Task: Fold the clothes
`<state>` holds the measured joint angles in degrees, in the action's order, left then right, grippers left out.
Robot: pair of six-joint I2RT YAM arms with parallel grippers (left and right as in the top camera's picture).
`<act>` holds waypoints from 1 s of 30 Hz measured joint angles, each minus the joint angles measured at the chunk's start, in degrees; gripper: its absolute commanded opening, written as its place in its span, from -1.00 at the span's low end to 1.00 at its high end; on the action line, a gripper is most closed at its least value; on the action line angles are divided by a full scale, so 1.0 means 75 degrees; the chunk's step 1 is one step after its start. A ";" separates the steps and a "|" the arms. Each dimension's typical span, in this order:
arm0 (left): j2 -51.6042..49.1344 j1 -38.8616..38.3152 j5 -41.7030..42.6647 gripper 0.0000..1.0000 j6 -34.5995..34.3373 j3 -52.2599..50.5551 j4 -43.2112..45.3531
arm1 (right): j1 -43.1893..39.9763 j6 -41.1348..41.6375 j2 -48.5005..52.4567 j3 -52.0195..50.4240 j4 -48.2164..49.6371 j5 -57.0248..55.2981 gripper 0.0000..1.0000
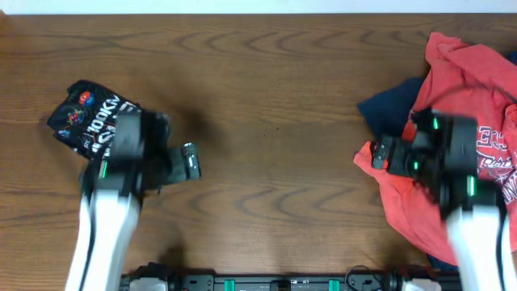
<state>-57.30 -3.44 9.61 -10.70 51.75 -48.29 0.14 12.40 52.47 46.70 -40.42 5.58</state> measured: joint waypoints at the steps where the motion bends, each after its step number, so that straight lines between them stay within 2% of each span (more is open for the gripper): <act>1: 0.0592 0.0000 -0.0020 0.96 0.0000 -0.0271 0.0254 | 0.0119 0.0000 -0.0609 -0.0294 0.0306 -0.0192 0.99; 6: 0.2987 0.0000 -0.0105 0.96 -0.0003 -0.0787 0.0597 | 0.0271 0.0009 -0.3133 -0.1116 -0.0023 -0.0816 0.98; 13: 0.4864 0.0000 -0.0137 0.95 -0.0003 -0.0822 0.0624 | 0.0271 0.0017 -0.4677 -0.1192 -0.1262 -0.1075 0.98; 22: 0.5147 0.0000 -0.0137 0.96 -0.0003 -0.0828 0.0621 | 0.0271 0.0020 -0.4800 -0.1209 -0.2978 -0.1128 0.98; 30: 0.5147 0.0000 -0.0137 0.96 -0.0003 -0.0828 0.0621 | 0.0271 0.0020 -0.4841 -0.1224 -0.3072 -0.1151 0.99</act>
<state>-18.70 -3.44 8.58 -10.72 45.54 -43.64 2.17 12.56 16.16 37.52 -63.46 -3.05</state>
